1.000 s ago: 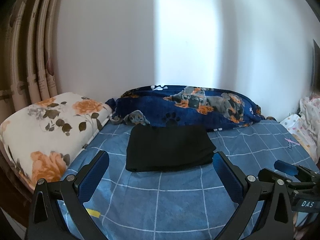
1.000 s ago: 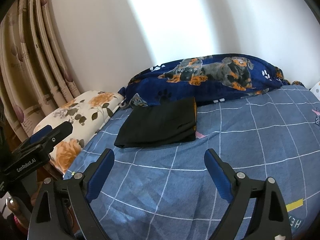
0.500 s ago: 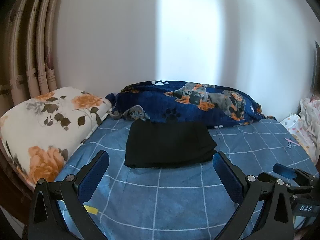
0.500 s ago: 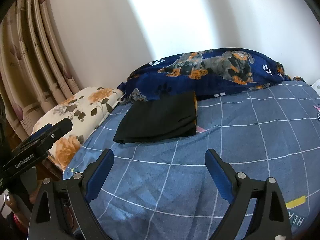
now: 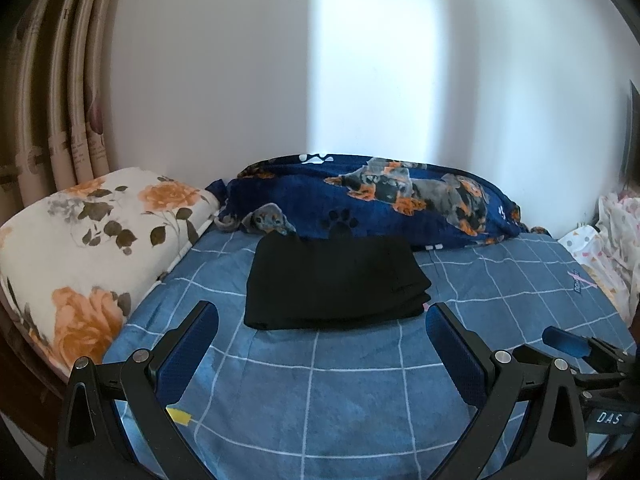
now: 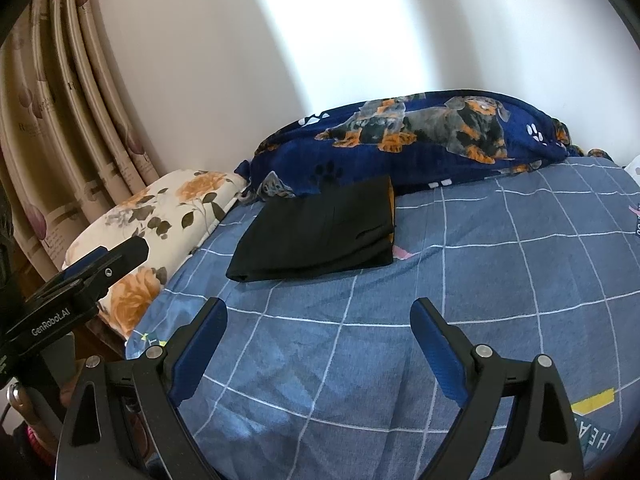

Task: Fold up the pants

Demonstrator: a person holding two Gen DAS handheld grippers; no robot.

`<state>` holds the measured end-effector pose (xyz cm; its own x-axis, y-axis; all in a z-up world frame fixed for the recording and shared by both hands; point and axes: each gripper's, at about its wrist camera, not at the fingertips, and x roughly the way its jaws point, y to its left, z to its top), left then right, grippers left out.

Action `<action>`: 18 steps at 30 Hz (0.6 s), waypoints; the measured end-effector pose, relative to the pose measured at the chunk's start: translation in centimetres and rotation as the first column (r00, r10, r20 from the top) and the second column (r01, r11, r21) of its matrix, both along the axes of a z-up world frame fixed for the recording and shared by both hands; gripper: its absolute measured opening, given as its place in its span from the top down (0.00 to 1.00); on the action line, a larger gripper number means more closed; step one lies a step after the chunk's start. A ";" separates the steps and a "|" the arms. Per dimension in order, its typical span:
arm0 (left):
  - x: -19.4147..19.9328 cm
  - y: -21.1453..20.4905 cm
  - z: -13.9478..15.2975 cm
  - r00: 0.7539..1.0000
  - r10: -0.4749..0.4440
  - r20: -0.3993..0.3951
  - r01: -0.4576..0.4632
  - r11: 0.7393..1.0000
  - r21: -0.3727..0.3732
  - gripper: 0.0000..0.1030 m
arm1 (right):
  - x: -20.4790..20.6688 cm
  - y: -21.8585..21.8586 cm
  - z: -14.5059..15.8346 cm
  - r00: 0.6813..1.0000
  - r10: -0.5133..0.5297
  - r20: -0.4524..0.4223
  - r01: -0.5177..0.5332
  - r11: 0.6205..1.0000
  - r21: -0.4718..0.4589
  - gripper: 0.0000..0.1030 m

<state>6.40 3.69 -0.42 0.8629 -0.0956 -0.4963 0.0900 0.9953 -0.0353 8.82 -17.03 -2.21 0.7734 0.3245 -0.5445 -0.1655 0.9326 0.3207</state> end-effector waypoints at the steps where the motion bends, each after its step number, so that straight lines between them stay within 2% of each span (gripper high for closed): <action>1: 0.0 0.0 0.0 1.000 -0.002 -0.003 0.002 1.000 -0.001 0.00 | 0.0 0.0 0.0 1.000 0.000 -0.001 0.000 1.000 0.000 0.11; 5: 0.1 0.1 -0.3 1.000 0.016 0.000 -0.016 1.000 0.000 0.00 | -0.1 0.2 -0.5 1.000 0.001 -0.009 -0.001 1.000 0.002 0.11; 7: -0.1 -0.1 -0.5 0.999 0.042 0.009 -0.042 0.999 0.027 0.00 | -0.2 0.3 -0.9 1.000 0.005 -0.013 -0.005 1.000 0.001 0.11; 13: -0.4 -0.6 -0.9 0.998 0.044 0.033 -0.046 0.998 0.050 0.00 | 0.1 0.2 -1.1 1.000 0.019 -0.021 -0.019 1.000 -0.001 0.11; 18: -0.3 -0.5 -0.6 0.998 0.046 0.032 -0.047 0.998 0.041 0.00 | 0.2 0.1 -1.0 1.000 0.021 -0.023 -0.021 1.000 0.000 0.11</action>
